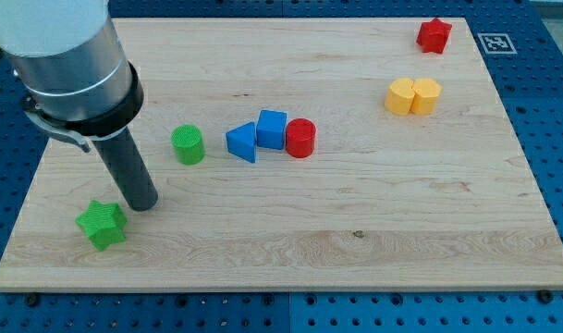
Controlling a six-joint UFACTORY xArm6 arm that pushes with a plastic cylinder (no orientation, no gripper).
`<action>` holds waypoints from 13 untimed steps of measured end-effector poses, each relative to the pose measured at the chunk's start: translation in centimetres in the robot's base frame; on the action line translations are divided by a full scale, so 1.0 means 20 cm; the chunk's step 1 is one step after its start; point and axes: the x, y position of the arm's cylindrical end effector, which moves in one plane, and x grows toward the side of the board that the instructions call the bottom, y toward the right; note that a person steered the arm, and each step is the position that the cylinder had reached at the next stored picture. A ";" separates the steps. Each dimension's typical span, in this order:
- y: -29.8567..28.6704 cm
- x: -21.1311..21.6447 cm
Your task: Adjust the green blocks in a diagonal line
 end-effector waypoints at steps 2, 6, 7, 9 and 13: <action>-0.02 0.07; -0.13 0.16; -0.07 0.06; -0.07 -0.37; 0.25 -0.56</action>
